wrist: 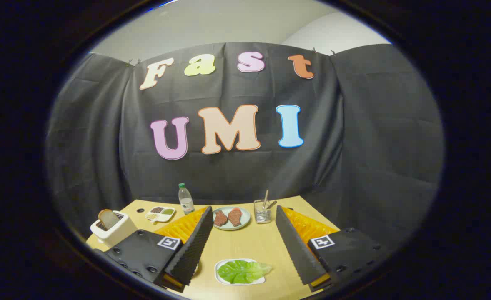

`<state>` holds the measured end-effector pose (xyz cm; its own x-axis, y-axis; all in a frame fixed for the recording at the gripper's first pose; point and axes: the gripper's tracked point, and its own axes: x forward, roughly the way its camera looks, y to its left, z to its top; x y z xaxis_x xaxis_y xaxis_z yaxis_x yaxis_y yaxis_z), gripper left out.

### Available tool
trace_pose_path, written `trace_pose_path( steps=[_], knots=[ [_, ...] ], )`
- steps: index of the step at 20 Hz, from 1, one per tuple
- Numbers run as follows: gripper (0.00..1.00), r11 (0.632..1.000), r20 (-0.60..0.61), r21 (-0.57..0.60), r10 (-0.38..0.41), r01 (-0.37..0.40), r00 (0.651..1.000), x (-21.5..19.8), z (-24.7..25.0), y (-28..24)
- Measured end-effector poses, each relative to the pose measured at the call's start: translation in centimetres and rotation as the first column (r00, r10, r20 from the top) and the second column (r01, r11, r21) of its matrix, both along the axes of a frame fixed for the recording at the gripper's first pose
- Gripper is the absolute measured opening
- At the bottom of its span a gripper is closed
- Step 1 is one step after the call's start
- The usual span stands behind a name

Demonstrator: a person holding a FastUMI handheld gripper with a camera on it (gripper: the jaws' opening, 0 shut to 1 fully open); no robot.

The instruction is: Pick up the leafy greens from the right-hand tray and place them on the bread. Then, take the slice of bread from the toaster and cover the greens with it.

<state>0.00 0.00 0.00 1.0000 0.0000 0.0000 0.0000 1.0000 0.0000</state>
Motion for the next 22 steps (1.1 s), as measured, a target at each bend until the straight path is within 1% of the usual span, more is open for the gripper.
trace_pose_path(
  steps=[15,19,22],
  knots=[
    [0.97,1.000,-0.034,0.004,0.001,0.000,0.999,0.4,-1.1,-0.2],
    [0.97,1.000,-0.076,-0.004,-0.012,0.012,0.997,0.6,-2.5,-1.0],
    [0.97,1.000,-0.118,-0.019,-0.008,0.005,0.993,0.8,-3.9,-1.5]
  ],
)
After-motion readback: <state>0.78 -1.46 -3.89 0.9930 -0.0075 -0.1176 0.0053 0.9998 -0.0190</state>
